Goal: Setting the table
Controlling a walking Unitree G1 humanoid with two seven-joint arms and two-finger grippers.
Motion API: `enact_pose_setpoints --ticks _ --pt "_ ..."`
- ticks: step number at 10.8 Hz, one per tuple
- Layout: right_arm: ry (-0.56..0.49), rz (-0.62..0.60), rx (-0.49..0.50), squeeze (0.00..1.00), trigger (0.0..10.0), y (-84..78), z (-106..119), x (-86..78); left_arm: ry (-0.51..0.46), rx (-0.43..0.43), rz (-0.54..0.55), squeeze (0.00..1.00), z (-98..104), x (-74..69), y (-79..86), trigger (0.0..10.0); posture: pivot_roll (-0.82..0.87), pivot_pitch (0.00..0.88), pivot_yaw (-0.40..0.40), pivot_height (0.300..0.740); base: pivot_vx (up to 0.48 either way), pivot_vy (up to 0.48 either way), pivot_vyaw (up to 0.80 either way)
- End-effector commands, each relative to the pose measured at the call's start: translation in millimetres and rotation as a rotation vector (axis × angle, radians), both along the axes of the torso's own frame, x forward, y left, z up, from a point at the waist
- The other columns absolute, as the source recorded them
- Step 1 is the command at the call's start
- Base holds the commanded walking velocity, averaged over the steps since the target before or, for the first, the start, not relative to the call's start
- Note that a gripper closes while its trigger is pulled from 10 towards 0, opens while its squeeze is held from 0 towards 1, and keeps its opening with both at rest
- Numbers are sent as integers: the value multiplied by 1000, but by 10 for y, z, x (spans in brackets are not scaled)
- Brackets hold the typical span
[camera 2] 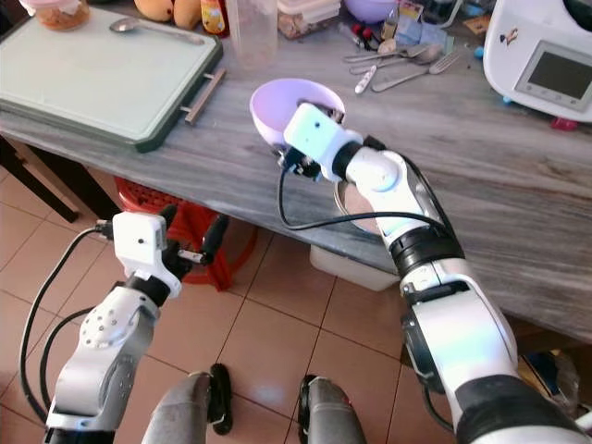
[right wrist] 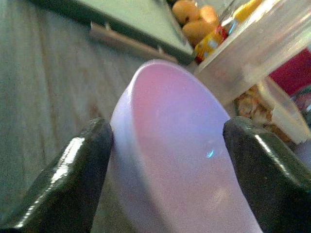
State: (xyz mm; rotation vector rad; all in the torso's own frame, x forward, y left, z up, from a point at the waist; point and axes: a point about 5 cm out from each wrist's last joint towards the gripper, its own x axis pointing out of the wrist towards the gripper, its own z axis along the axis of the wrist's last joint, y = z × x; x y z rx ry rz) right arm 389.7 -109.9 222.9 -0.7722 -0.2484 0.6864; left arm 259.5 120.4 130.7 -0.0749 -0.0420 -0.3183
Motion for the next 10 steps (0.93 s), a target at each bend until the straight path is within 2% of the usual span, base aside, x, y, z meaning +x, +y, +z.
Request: enact_pose_setpoints --ticks 1,4,7,10 --pt "5 4 9 1000 10000 -27 3 -17 9 6 -14 0 -31 -9 -22 10000 -8 191 -39 740 0 0 0" --pt "-81 -51 107 1000 10000 -133 -4 -198 2 1 -7 0 -25 -4 -13 10000 -15 193 -40 740 0 0 0" --pt "-213 -227 225 1000 10000 -356 32 -436 -1 -3 -12 0 -19 15 -21 10000 -47 197 -29 740 0 0 0" --pt "-291 -309 235 1000 10000 -356 23 -635 -12 -8 -5 0 8 33 -4 10000 -54 201 -21 740 0 0 0"
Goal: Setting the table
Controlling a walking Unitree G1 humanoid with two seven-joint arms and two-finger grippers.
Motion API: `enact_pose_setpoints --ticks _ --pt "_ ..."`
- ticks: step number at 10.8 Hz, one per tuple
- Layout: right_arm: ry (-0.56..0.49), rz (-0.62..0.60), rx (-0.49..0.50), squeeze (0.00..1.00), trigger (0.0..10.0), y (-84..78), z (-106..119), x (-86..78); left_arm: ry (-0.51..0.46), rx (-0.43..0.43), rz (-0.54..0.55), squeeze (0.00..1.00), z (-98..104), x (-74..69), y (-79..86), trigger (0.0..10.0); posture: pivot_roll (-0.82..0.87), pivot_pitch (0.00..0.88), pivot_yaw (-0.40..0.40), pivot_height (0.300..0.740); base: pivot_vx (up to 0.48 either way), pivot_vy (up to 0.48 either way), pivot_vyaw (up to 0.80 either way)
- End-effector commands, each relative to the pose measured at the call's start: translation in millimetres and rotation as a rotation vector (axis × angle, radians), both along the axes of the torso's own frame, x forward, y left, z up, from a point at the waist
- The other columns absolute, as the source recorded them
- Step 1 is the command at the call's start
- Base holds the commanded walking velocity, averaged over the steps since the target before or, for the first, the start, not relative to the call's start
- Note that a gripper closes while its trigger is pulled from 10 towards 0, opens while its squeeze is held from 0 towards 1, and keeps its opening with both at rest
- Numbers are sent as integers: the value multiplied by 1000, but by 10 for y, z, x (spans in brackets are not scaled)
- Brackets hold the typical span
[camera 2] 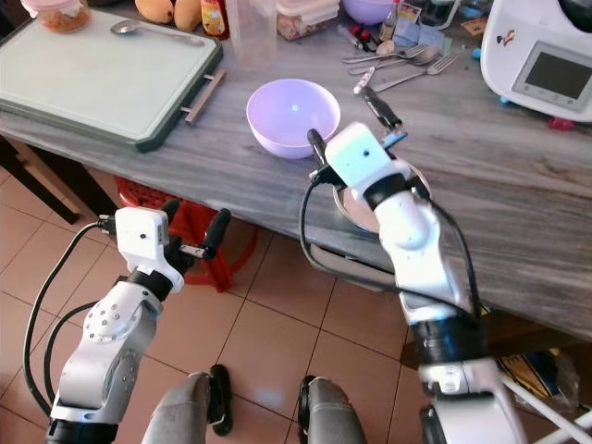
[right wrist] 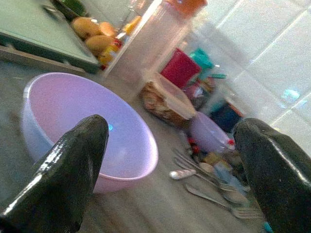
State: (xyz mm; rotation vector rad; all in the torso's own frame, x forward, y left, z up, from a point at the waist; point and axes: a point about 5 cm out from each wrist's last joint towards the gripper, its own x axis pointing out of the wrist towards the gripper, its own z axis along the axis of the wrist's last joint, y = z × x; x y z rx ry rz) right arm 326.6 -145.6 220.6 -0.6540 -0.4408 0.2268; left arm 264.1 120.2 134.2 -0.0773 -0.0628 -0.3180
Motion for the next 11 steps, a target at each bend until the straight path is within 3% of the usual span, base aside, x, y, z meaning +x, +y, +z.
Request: enact_pose_setpoints --ticks 1,2,3,4,6,9,11 --pt "-39 -73 33 1000 10000 -99 60 -42 9 -2 -4 0 -26 -16 4 10000 -51 203 -20 740 0 0 0" --pt "-40 -169 54 973 10000 -236 13 -115 12 -1 4 0 -30 -29 22 10000 -49 208 -20 740 0 0 0" --pt "45 -230 123 196 10000 -344 -141 -153 18 1 4 0 -44 -41 31 10000 -49 210 -19 740 0 0 0" --pt "96 -255 166 0 10000 -396 -245 -163 19 1 3 0 -49 -42 29 10000 -49 208 -17 740 0 0 0" --pt "167 -361 205 0 10000 -578 -419 -187 20 5 0 0 -44 -43 29 10000 -48 211 -17 740 0 0 0" --pt "302 -381 307 0 10000 -587 -590 -187 27 10 -2 0 -56 -60 35 10000 -42 215 -17 740 0 0 0" --pt "355 -360 315 0 10000 -548 -631 -168 28 14 -5 0 -54 -64 44 10000 -40 219 -13 740 0 0 0"
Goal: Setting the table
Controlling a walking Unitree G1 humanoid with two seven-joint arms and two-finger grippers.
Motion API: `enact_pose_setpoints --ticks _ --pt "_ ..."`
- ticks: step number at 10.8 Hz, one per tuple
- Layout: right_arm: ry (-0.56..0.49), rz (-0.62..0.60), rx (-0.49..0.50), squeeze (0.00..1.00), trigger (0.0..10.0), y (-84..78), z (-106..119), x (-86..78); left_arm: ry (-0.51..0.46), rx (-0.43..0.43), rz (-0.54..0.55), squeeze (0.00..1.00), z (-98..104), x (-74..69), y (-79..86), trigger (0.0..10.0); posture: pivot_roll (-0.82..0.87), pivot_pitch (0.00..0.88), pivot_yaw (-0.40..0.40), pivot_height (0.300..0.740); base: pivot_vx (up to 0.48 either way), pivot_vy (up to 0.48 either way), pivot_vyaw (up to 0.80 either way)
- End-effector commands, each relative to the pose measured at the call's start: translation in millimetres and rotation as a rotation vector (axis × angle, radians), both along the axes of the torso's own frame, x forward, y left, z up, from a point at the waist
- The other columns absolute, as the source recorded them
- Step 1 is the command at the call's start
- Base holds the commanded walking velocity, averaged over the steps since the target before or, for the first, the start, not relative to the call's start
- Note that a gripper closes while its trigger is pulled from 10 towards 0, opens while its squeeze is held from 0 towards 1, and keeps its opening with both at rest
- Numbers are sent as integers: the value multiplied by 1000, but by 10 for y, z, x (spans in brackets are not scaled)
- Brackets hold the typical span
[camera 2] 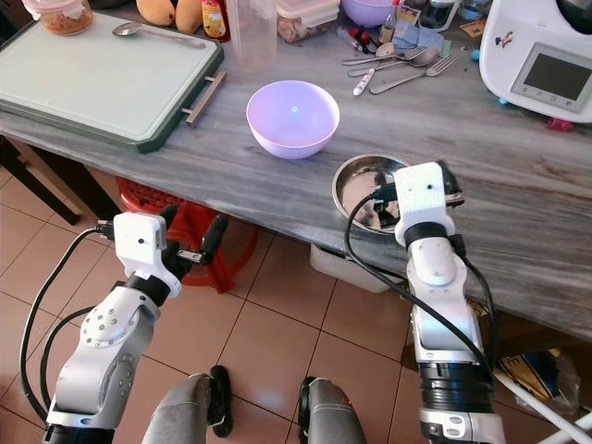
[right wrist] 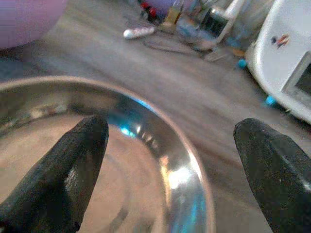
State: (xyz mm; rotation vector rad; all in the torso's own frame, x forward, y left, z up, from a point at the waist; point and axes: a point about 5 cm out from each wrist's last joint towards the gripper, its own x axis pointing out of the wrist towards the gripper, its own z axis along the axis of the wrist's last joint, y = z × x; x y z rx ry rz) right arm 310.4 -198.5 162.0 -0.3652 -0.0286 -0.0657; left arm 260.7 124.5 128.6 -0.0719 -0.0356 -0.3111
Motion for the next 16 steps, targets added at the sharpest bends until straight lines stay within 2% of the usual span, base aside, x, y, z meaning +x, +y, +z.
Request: enact_pose_setpoints --ticks 1,6,8,13,16 --pt "62 -3 24 0 10000 -10 -85 -5 4 5 -11 0 1 -30 2 10000 -42 220 -14 740 0 0 0" --pt "179 111 103 0 10000 193 -202 5 12 5 -13 0 -12 -45 -19 10000 -40 225 -20 740 0 0 0" --pt "206 113 120 0 10000 208 -214 38 14 6 -11 0 -12 -48 -17 10000 -40 226 -21 740 0 0 0" --pt "214 89 130 0 10000 214 -195 152 20 4 -12 0 -18 -61 -31 10000 -36 235 -22 740 0 0 0" --pt "208 156 186 0 10000 375 -191 198 25 1 -18 0 -23 -66 -44 10000 -35 235 -23 740 0 0 0"
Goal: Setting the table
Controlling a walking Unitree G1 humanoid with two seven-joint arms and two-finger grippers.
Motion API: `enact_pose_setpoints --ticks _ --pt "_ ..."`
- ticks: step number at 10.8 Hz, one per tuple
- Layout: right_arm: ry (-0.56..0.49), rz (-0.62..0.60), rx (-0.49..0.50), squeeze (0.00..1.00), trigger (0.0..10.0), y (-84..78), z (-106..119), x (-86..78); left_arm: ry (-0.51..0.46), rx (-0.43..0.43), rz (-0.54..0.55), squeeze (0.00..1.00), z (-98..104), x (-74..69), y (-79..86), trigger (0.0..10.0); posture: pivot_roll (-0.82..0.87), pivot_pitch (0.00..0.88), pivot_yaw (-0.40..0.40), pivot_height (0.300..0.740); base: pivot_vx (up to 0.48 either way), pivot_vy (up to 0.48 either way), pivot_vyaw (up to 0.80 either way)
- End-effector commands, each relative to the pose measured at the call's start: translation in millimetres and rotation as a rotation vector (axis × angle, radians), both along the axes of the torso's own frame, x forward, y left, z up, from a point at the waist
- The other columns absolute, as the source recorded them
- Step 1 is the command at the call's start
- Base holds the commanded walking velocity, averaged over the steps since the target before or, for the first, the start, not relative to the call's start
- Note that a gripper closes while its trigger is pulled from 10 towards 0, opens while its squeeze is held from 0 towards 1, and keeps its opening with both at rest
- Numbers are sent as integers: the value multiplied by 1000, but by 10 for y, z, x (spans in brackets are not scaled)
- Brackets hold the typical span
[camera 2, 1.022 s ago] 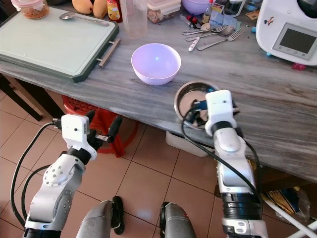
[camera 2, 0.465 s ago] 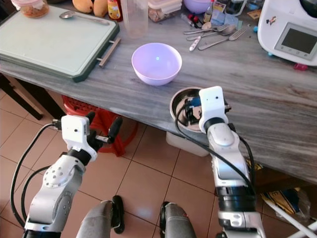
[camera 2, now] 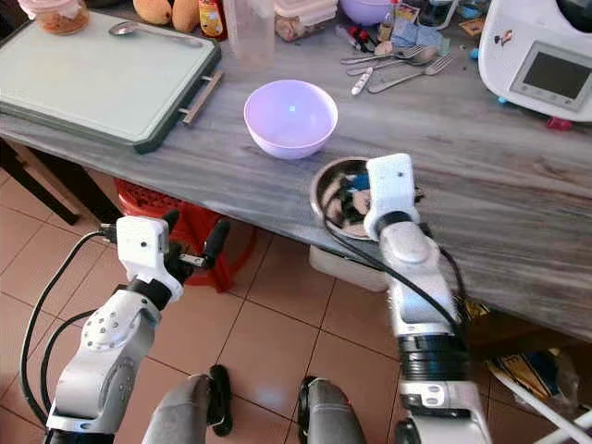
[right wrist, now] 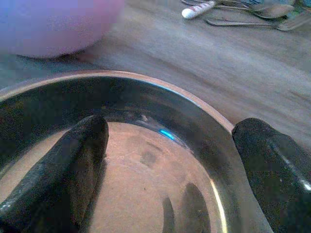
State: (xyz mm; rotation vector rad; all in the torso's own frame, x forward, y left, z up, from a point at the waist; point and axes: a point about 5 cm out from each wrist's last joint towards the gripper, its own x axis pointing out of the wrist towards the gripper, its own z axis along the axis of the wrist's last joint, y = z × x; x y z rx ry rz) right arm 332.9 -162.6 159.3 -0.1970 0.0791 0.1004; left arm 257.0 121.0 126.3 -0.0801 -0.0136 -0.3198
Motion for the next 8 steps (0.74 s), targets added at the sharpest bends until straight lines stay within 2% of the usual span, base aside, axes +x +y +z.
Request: enact_pose_setpoints --ticks 1,6,8 --pt "70 23 17 0 10000 46 -165 -22 2 5 -7 0 1 -31 -9 10000 -34 236 -23 740 0 0 0" --pt "4 -30 2 0 10000 51 -112 71 3 9 -1 0 3 -37 10 10000 -25 240 -19 740 0 0 0" --pt "-17 -30 0 0 10000 33 -79 48 5 11 1 0 0 -48 22 10000 -24 240 -17 740 0 0 0"
